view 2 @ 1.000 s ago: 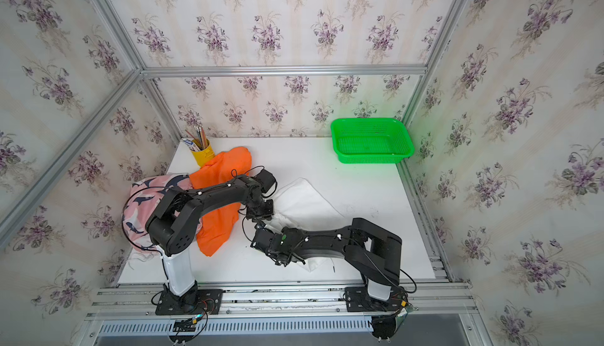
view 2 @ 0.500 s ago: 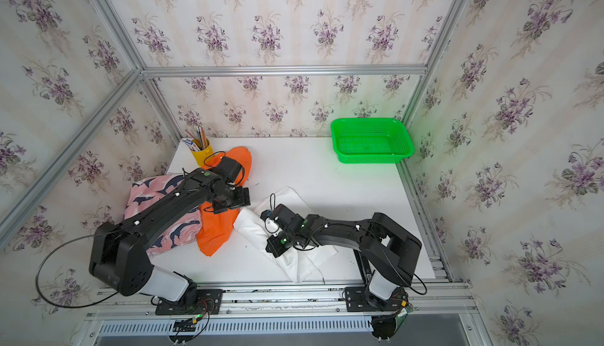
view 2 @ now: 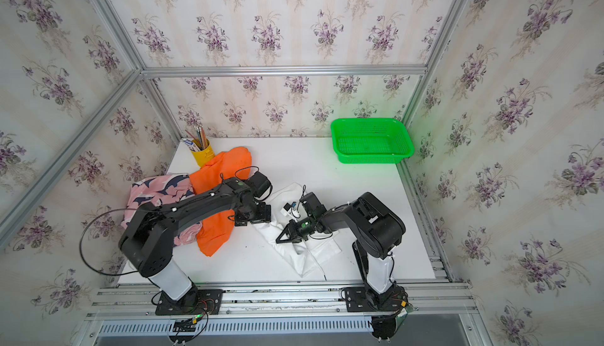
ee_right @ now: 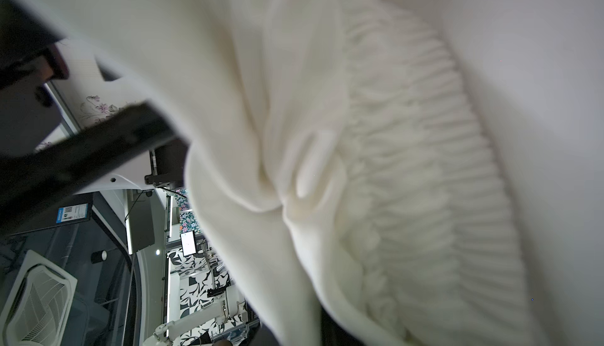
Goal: Roll up the shorts
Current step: Roll the shorts at the center of the board.
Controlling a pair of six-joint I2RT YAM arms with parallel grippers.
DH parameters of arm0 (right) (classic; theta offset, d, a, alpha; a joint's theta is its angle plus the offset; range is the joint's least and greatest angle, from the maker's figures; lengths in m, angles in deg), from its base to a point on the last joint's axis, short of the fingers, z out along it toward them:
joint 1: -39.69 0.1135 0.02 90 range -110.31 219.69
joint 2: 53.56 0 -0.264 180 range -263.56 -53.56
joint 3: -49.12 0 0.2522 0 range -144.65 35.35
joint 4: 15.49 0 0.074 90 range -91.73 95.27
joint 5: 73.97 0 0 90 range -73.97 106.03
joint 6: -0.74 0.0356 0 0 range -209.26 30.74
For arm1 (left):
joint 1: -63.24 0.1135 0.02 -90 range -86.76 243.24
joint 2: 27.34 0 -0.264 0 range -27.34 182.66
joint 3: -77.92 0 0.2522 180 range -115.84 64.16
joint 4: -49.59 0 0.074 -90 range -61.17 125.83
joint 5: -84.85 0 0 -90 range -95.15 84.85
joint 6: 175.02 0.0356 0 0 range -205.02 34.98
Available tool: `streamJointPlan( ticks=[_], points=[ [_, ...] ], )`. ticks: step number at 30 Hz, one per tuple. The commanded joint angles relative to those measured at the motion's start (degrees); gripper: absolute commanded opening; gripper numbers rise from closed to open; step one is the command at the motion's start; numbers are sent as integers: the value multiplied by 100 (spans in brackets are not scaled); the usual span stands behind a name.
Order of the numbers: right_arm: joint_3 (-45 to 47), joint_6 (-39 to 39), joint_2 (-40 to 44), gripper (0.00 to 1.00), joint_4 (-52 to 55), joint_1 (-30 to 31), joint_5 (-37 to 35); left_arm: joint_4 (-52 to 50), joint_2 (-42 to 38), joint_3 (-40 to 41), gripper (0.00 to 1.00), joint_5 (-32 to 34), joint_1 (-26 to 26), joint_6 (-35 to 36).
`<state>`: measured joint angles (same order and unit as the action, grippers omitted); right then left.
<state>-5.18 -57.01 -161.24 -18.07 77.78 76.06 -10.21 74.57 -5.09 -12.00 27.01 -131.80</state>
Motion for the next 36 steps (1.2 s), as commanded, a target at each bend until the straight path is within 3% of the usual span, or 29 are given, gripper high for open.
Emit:
streamJointPlan(
  ticks=[1,6,11,14,18,25,27,28,29,30,32,34,36],
  points=[
    [70,-411,46,27,870,-45,-748,576,422,-165,78,-54,9,-139],
    [-77,-870,1246,44,2229,18,-2837,566,903,-241,43,-85,40,-61],
    [-822,-1370,2385,61,3786,1047,-6025,644,963,-126,35,-236,58,24],
    [-1213,-1555,2490,66,4282,1882,-7358,645,929,-85,35,-246,61,64],
    [-1393,-2046,2263,75,4250,2934,-8313,616,881,-63,35,-285,72,134],
    [-1227,-2975,1137,79,3534,3345,-9091,645,873,-10,35,-433,98,194],
    [-1240,-3108,818,73,3414,3342,-9369,675,866,10,35,-553,107,269],
    [-1249,-3130,740,67,3378,3338,-9412,698,845,15,36,-615,116,309],
    [-1266,-3146,682,52,3357,3345,-9318,753,803,51,37,-709,124,371],
    [-1279,-3138,676,37,3339,3346,-9089,829,715,122,39,-791,140,431],
    [-1278,-3007,764,18,3310,3343,-8464,984,482,293,47,-829,183,485],
    [-1265,-2738,936,6,3250,3332,-7702,1044,169,483,63,-753,262,548],
    [-1212,-2374,1155,1,3098,3288,-6613,1064,-232,650,74,-697,357,678]
  ],
)
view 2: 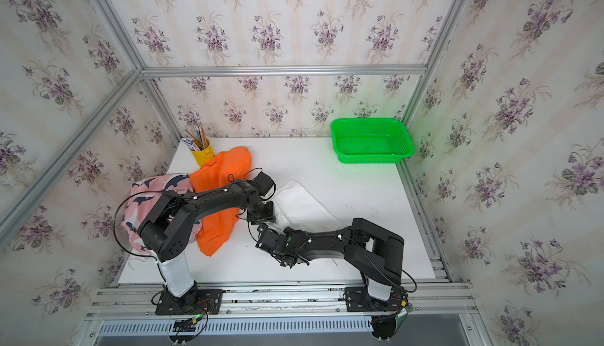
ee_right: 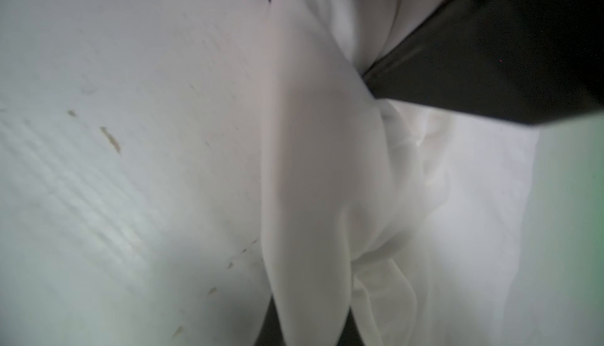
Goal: Roll up the shorts
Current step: Roll the shorts at the center of the board.
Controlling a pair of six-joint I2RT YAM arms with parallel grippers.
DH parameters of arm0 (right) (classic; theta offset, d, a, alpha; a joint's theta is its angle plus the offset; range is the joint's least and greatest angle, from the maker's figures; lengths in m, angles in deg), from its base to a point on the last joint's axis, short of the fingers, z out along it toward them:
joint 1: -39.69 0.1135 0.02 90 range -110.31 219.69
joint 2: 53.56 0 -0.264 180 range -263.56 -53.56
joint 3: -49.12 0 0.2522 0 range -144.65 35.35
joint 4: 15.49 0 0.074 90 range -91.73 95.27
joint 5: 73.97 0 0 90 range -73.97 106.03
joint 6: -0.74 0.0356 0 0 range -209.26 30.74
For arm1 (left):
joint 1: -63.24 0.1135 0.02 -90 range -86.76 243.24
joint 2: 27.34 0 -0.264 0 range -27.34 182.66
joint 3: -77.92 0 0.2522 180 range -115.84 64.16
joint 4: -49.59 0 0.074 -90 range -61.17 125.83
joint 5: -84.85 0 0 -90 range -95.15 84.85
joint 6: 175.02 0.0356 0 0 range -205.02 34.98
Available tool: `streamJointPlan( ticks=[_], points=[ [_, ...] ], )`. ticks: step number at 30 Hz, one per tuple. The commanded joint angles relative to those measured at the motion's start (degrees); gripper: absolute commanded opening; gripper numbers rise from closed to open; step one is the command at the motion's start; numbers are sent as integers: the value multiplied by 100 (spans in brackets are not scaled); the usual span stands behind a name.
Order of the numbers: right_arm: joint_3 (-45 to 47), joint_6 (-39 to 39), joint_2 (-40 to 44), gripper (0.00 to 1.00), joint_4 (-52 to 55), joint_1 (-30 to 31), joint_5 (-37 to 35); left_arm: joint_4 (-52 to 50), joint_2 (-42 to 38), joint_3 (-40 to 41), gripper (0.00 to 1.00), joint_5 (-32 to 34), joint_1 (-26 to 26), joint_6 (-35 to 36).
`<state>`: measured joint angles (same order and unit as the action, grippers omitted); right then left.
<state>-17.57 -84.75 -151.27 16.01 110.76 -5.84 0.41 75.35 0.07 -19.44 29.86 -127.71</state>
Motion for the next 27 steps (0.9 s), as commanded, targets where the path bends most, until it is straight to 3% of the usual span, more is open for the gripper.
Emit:
streamJointPlan(
  ticks=[1,5,9,13,16,21,25,27],
  points=[
    [69,617,259,0,-428,-77,2177,-68,-528,197,79,157,120,301],
    [216,1279,491,0,-926,-355,3870,-641,-1240,129,86,711,260,451],
    [488,1935,621,0,-1643,-1040,5259,-1289,-1716,-140,88,1132,263,442],
    [902,2457,398,0,-2349,-2003,6437,-1418,-2079,-117,89,1067,262,301],
    [977,2421,-108,0,-2395,-2550,7033,-1249,-2103,-6,89,841,228,111],
    [1061,2249,-840,0,-2353,-3052,7516,-1293,-1512,-207,88,782,-59,-146],
    [1203,2231,-940,0,-2183,-3258,7245,-1142,-891,-317,88,790,-320,-296],
    [1284,2203,-784,8,-2092,-3290,7067,-994,-540,-330,83,751,-370,-264]
  ],
)
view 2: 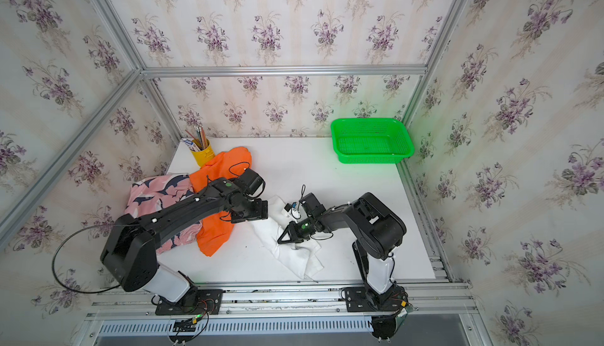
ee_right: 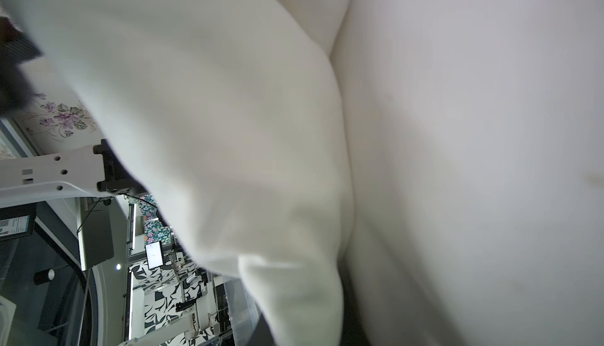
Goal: Roll up the shorts
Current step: Roll the shorts at the center of the board.
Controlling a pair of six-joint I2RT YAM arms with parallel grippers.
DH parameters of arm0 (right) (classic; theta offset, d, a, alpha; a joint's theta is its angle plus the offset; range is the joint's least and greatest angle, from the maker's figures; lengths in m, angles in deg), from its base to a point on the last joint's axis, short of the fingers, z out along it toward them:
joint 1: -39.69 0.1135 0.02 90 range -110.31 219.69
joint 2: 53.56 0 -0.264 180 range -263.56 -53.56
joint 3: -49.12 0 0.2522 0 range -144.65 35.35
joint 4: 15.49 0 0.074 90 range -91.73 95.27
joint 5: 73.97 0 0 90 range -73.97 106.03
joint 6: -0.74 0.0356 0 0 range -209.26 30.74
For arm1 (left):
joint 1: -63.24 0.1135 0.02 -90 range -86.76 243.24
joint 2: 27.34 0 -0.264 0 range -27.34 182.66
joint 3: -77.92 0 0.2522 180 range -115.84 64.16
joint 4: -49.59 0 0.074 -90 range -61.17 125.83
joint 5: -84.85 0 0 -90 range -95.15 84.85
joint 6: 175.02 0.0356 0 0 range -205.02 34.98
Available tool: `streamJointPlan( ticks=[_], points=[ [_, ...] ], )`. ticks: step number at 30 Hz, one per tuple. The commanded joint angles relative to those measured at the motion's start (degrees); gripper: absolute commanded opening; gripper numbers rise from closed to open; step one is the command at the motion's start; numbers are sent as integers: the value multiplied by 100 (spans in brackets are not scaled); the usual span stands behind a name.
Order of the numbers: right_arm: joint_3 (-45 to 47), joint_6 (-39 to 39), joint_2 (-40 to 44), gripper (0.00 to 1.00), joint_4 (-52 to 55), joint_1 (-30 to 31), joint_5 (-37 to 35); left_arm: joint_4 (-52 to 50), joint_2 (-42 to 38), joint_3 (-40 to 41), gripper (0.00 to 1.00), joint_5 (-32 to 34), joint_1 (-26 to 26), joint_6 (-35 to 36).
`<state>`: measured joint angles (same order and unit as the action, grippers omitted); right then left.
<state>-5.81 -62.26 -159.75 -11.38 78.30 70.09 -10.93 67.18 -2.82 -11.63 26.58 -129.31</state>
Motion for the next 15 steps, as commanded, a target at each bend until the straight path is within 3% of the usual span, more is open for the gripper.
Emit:
streamJointPlan(
  ticks=[1,4,6,11,15],
  points=[
    [134,-68,241,13,747,-40,-702,216,482,-50,78,-37,-49,-54],
    [106,-280,1038,34,1402,-23,-1704,320,1006,-136,60,6,-50,112],
    [-19,-513,1693,44,2043,53,-2610,373,1195,-169,53,-23,-49,199],
    [-568,-1176,3093,63,3431,908,-4895,479,1262,-140,53,-92,-49,302],
    [-1098,-1461,3003,74,3931,1986,-6101,491,1288,-141,54,-118,-45,325]
  ],
)
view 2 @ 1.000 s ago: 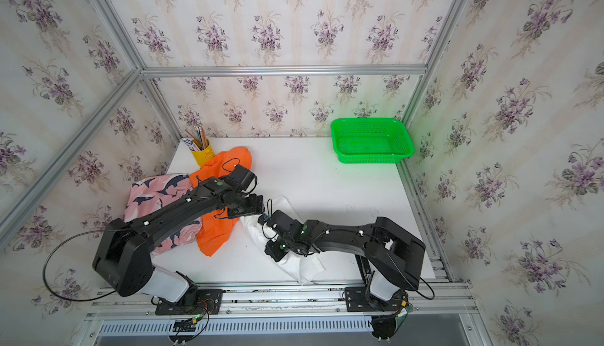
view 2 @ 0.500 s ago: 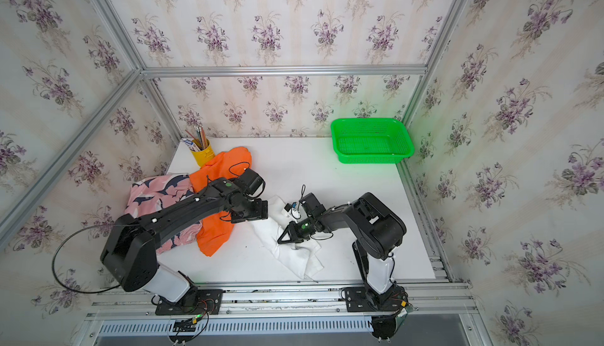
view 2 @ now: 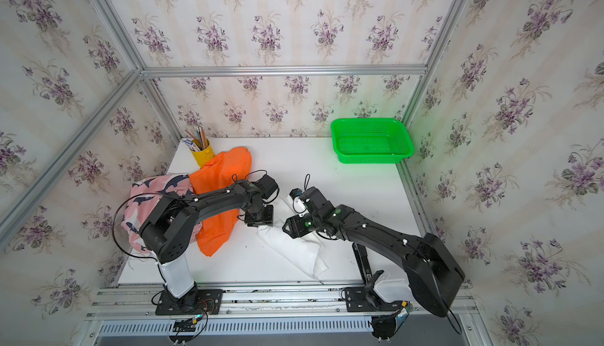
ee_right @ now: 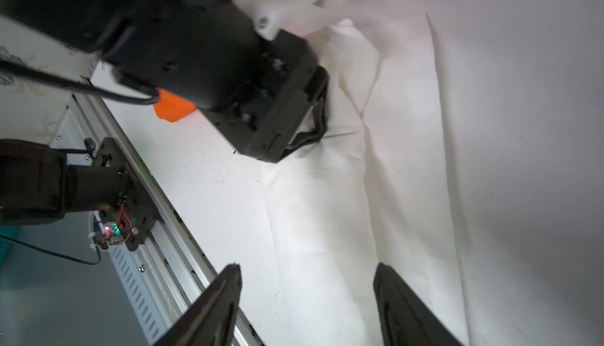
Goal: Roll up the shorts
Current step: Roll the shorts at the center of the board.
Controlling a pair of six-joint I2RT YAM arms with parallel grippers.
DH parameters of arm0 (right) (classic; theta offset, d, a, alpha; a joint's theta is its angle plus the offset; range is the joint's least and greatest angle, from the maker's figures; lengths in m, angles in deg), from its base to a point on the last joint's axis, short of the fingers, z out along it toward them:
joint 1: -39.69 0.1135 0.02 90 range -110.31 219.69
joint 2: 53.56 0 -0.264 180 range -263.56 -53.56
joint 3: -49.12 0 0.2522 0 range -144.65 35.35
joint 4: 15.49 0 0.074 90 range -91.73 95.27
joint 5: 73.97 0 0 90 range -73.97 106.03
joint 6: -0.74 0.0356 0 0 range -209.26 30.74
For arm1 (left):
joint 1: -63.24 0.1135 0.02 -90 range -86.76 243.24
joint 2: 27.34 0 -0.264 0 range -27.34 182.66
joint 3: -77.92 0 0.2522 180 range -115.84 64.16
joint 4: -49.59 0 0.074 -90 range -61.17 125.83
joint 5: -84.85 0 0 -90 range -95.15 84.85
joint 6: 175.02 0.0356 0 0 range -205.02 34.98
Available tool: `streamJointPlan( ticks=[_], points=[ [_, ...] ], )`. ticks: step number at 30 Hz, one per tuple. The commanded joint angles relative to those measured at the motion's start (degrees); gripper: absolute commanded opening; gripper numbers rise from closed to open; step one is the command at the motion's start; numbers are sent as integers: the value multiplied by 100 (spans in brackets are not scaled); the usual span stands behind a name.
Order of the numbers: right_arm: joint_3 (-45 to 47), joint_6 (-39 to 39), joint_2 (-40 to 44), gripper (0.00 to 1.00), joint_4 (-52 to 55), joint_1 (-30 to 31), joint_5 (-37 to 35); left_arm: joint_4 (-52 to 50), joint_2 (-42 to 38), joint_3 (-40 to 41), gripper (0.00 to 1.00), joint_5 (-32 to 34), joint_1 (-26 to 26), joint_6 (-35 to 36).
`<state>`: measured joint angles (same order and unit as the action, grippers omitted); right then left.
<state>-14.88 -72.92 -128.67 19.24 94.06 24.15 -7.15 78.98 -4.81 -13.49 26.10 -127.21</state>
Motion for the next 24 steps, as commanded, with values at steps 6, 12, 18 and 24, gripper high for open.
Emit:
streamJointPlan(
  ticks=[6,12,18,24],
  points=[
    [-419,-509,-1363,81,838,1376,-2454,224,26,217,62,68,6,75],
    [-445,-278,-2268,67,501,1989,-2816,264,-269,500,64,88,169,53],
    [-561,-57,-2327,4,112,2202,-1793,127,-1092,936,69,175,459,26],
    [156,573,-1331,0,-1337,1194,1112,-707,-2204,683,76,675,683,139]
  ],
)
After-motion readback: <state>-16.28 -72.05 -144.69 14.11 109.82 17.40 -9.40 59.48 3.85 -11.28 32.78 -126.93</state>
